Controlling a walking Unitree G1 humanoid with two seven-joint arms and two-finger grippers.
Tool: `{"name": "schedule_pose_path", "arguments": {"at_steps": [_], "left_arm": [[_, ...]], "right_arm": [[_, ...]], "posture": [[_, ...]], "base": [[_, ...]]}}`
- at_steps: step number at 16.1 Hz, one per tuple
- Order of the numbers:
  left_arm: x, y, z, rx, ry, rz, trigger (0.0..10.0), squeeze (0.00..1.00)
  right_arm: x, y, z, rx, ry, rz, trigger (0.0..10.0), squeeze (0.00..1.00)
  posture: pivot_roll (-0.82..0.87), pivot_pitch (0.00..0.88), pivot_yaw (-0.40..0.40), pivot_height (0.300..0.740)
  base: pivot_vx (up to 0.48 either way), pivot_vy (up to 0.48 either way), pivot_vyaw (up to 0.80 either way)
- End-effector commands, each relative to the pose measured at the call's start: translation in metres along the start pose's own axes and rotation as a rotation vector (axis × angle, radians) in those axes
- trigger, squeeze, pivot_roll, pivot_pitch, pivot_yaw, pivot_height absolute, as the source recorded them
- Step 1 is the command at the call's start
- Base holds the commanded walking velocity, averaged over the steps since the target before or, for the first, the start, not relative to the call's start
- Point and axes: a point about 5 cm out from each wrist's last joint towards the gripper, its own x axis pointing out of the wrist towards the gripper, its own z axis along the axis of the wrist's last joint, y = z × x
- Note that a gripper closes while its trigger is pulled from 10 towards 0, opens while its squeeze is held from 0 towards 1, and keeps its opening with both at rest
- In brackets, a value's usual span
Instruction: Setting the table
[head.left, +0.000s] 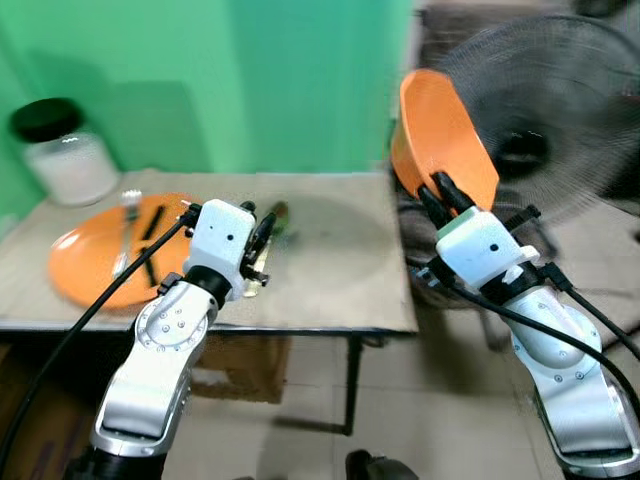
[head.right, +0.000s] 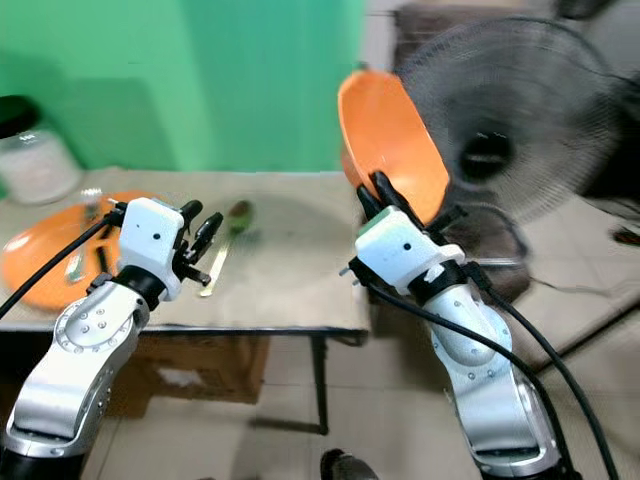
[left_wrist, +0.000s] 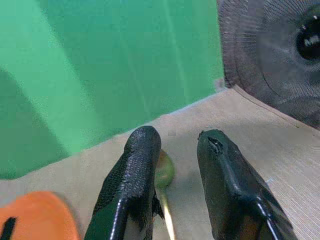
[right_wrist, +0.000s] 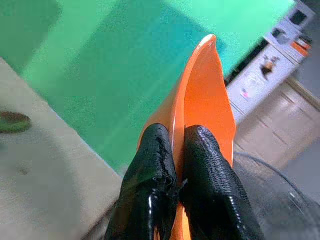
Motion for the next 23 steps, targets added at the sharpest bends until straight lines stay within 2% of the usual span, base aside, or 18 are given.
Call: {"name": "schedule_pose_path", "arguments": {"at_steps": [1, 5, 9, 23], "left_arm": [[0.001, 0.006, 0.003, 0.019, -0.013, 0.019, 10.0, 0.00], [0.002, 0.006, 0.004, 0.013, -0.022, 0.024, 10.0, 0.00], [0.002, 0.005, 0.004, -0.001, -0.029, 0.030, 10.0, 0.00], [0.004, -0.001, 0.004, -0.031, -0.046, 0.019, 10.0, 0.00]], "right_arm": [[0.000, -0.002, 0.009, -0.003, -0.037, -0.003, 10.0, 0.00], [0.000, 0.003, 0.001, -0.002, 0.008, 0.035, 10.0, 0.00], [-0.005, -0.002, -0.007, -0.025, 0.067, 0.028, 10.0, 0.00], [-0.010, -0.002, -0.009, -0.053, 0.092, 0.050, 10.0, 0.00]], "posture": [[0.06, 0.000, 0.055, 0.740], [0.07, 0.000, 0.044, 0.740], [0.06, 0.000, 0.036, 0.740], [0.04, 0.000, 0.045, 0.740]], "base": [[0.000, 0.000, -0.80], [0.000, 0.000, -0.80], [0.000, 0.000, -0.80], [0.000, 0.000, -0.80]]}}
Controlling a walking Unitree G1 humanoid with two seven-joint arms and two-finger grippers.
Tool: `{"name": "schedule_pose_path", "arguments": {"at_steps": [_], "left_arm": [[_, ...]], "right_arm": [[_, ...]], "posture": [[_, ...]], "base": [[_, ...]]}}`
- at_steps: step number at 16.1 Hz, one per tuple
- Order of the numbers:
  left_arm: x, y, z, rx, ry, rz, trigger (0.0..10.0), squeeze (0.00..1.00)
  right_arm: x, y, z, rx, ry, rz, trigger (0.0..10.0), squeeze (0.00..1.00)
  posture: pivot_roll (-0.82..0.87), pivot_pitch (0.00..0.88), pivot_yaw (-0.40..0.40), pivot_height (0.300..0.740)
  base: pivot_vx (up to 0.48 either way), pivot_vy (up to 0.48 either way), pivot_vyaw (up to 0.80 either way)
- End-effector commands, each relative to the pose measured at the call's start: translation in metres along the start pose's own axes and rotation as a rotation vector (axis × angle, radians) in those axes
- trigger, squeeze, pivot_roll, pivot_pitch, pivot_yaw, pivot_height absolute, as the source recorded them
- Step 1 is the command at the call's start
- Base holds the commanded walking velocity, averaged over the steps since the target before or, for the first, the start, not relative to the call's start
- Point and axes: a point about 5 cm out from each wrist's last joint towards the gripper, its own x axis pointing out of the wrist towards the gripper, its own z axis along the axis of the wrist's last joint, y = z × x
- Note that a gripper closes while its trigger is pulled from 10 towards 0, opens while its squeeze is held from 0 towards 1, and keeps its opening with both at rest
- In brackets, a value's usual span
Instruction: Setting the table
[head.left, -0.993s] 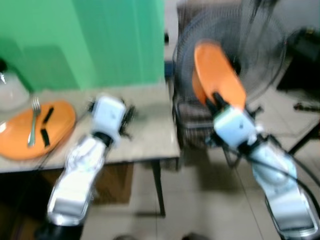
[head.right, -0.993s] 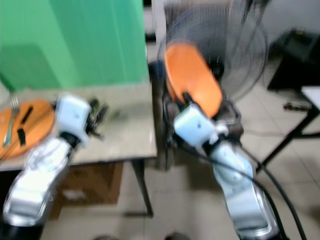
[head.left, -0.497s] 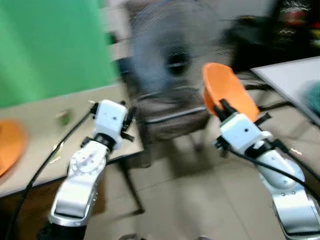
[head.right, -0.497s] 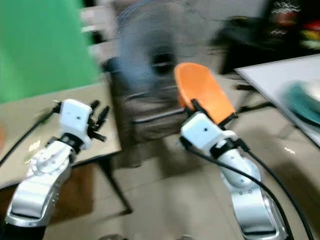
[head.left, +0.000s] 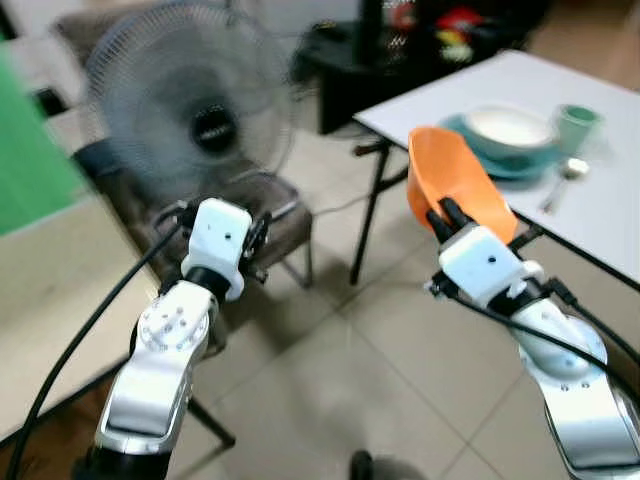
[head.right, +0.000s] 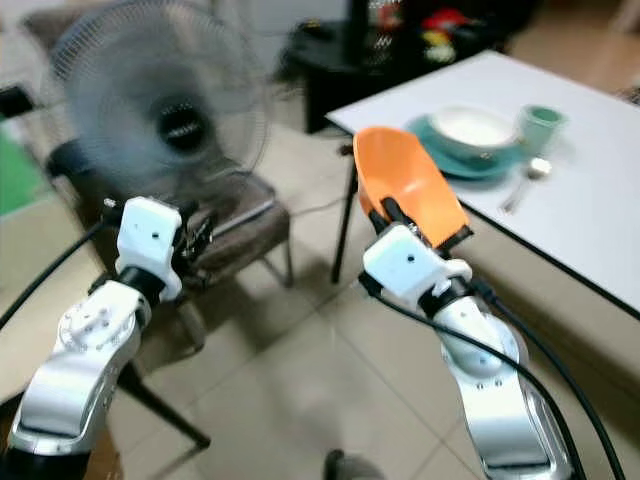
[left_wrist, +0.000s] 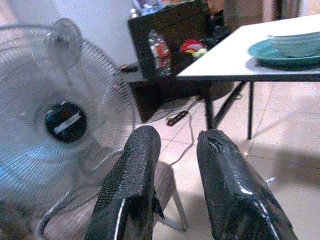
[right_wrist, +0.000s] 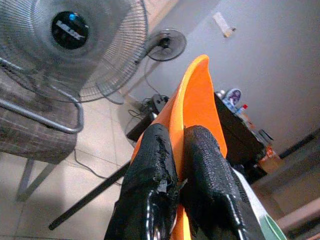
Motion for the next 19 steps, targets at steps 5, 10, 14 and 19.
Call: {"name": "schedule_pose_path", "arguments": {"at_steps": [5, 10, 14, 19], "left_arm": [[0.005, -0.001, 0.003, -0.012, -0.021, -0.005, 10.0, 0.00], [0.003, 0.007, 0.002, -0.022, -0.016, 0.046, 10.0, 0.00], [0.006, 0.005, 0.002, -0.040, -0.018, 0.048, 10.0, 0.00], [0.008, 0.003, 0.004, -0.053, -0.039, 0.028, 10.0, 0.00]], "right_arm": [[-0.002, -0.005, 0.011, -0.033, -0.038, -0.014, 10.0, 0.00], [0.001, -0.003, -0.001, -0.049, 0.042, -0.037, 10.0, 0.00], [-0.003, -0.003, -0.004, -0.030, 0.074, -0.022, 10.0, 0.00], [-0.008, 0.000, -0.009, -0.067, 0.116, 0.006, 10.0, 0.00]], "posture": [[0.03, 0.000, 0.056, 0.740], [0.04, 0.000, 0.050, 0.740], [0.03, 0.000, 0.061, 0.740], [0.01, 0.000, 0.073, 0.740]], "base": [[0.000, 0.000, -0.80], [0.000, 0.000, -0.80], [0.000, 0.000, -0.80], [0.000, 0.000, -0.80]]}}
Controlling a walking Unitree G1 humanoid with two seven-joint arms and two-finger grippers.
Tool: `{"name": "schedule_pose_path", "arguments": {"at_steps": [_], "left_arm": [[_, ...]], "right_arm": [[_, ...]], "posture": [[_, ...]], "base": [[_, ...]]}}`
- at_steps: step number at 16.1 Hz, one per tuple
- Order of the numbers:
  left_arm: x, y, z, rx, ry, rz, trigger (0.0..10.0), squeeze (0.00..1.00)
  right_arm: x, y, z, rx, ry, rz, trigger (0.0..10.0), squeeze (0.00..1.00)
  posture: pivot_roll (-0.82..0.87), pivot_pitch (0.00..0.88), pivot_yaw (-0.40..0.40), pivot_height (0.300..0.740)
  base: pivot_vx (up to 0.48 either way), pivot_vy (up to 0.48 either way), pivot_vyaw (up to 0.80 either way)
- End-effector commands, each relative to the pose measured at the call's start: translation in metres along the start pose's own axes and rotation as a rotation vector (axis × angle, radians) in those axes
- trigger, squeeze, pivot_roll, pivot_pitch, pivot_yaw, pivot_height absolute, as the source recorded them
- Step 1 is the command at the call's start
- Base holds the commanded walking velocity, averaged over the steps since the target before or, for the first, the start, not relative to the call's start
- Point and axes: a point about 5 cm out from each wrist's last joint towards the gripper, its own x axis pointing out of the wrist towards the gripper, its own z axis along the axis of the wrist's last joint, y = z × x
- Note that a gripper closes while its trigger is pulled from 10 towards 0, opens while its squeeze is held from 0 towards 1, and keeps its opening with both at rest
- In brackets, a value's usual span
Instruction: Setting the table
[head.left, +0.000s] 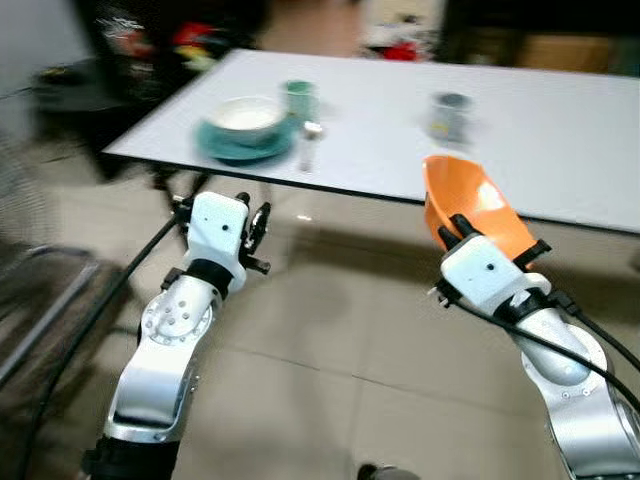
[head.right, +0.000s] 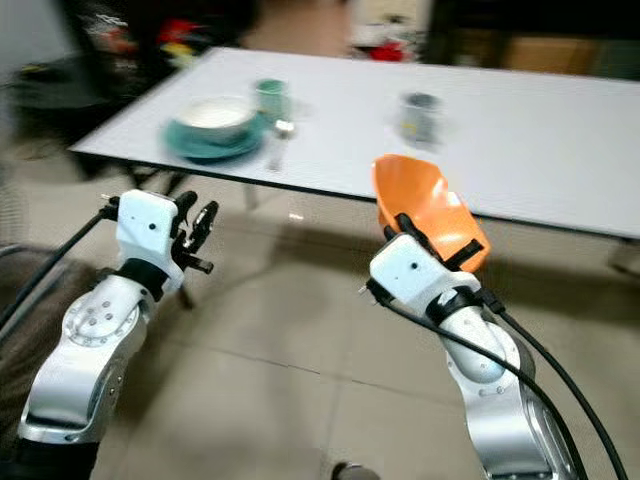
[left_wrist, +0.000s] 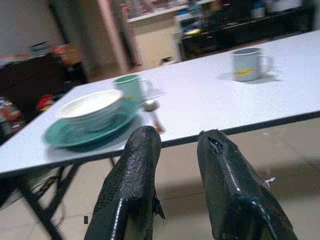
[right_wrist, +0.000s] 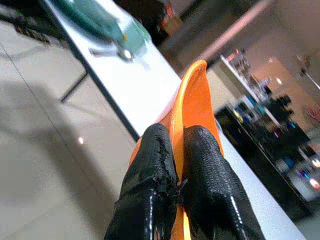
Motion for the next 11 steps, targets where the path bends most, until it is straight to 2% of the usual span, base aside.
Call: {"name": "schedule_pose_path", "arguments": {"at_steps": [1, 3, 5, 10, 11], "left_arm": [[0.0010, -0.0009, 0.0010, -0.009, -0.007, -0.017, 10.0, 0.00], [0.0011, -0.0008, 0.0004, -0.010, -0.004, -0.016, 10.0, 0.00], [0.0015, 0.0012, -0.0009, -0.011, 0.000, -0.011, 10.0, 0.00], [-0.0009, 0.0005, -0.0022, -0.014, 0.006, -0.026, 10.0, 0.00], [-0.0017, -0.0002, -0.0025, -0.014, 0.007, -0.033, 10.0, 0.00]], "right_arm": [[-0.0021, -0.0043, 0.0039, -0.031, -0.007, -0.005, 10.0, 0.00], [-0.0021, -0.0045, 0.0034, -0.045, -0.009, 0.002, 10.0, 0.00], [0.0013, 0.0005, 0.0018, -0.135, 0.011, 0.058, 10.0, 0.00], [0.0018, -0.0025, 0.0006, -0.123, 0.020, 0.053, 10.0, 0.00], [0.0024, -0.0041, 0.0003, -0.125, 0.024, 0.049, 10.0, 0.00]], "posture": [[0.01, 0.000, 0.072, 0.740], [0.02, 0.000, 0.071, 0.740], [0.01, 0.000, 0.068, 0.740], [0.02, 0.000, 0.057, 0.740], [0.02, 0.000, 0.058, 0.740]], "base": [[0.000, 0.000, -0.40], [0.000, 0.000, 0.00], [0.246, 0.000, 0.00], [0.277, 0.000, 0.00], [0.322, 0.000, -0.80]]}}
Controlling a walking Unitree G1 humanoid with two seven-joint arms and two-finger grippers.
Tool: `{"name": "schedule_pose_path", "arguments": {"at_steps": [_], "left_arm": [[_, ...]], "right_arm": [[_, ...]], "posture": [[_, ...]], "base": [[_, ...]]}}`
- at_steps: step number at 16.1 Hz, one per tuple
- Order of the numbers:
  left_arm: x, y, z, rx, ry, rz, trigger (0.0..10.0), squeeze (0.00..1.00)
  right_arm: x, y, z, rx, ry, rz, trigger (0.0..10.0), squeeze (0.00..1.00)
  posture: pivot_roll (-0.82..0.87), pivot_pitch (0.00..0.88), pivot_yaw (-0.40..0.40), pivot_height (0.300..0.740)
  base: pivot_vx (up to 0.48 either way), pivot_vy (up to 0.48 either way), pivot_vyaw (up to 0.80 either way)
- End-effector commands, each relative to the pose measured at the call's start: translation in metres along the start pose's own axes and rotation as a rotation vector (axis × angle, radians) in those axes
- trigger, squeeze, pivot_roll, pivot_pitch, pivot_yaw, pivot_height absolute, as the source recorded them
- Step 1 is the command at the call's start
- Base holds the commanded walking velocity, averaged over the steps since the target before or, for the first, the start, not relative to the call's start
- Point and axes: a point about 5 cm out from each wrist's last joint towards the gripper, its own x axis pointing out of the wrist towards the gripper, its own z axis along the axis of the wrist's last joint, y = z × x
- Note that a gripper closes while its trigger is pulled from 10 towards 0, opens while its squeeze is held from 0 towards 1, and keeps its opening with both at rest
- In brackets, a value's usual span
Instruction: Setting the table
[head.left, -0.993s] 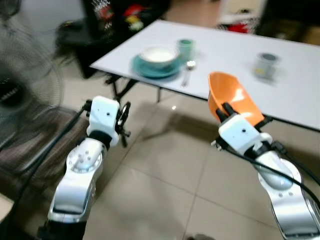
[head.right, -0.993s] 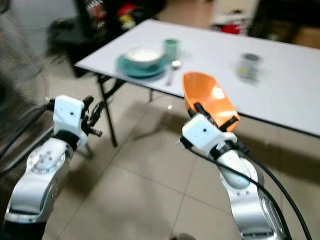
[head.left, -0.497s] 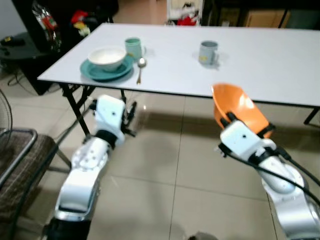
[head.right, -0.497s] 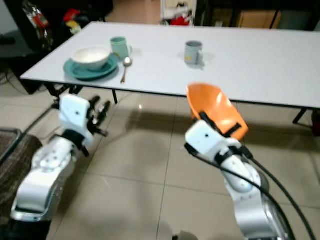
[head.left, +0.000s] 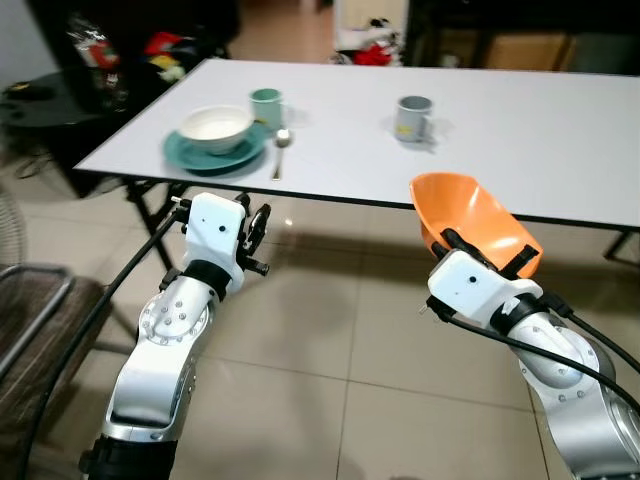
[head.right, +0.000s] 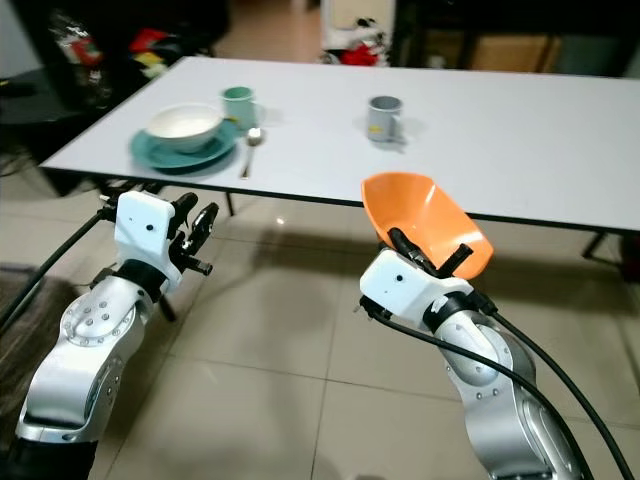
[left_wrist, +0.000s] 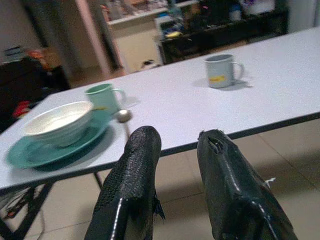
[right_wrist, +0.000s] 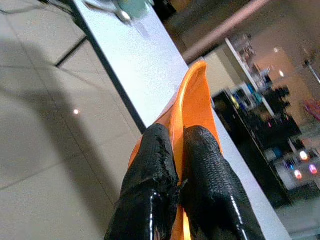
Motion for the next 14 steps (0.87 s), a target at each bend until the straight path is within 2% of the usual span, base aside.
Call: {"name": "schedule_pose_path", "arguments": {"at_steps": [1, 4, 9, 14], "left_arm": [[0.000, -0.001, 0.002, 0.003, -0.006, -0.011, 10.0, 0.00], [0.001, -0.002, 0.002, 0.002, -0.004, -0.025, 10.0, 0.00], [0.002, -0.006, 0.002, -0.002, -0.005, -0.053, 10.0, 0.00], [0.004, -0.011, 0.001, -0.014, -0.009, -0.063, 10.0, 0.00]], "right_arm": [[0.001, -0.010, 0.004, -0.007, -0.015, -0.037, 10.0, 0.00], [0.002, -0.014, 0.002, -0.023, -0.008, -0.041, 10.0, 0.00], [0.003, -0.020, -0.001, -0.046, -0.001, -0.057, 10.0, 0.00], [0.006, -0.024, -0.005, -0.065, 0.000, -0.044, 10.0, 0.00]], "posture": [[0.02, 0.000, 0.058, 0.740], [0.03, 0.000, 0.054, 0.740], [0.01, 0.000, 0.065, 0.740], [0.01, 0.000, 0.050, 0.740]], "base": [[0.322, 0.000, -0.80], [0.321, 0.000, -0.80], [0.319, 0.000, 0.00], [0.320, 0.000, -0.76]]}}
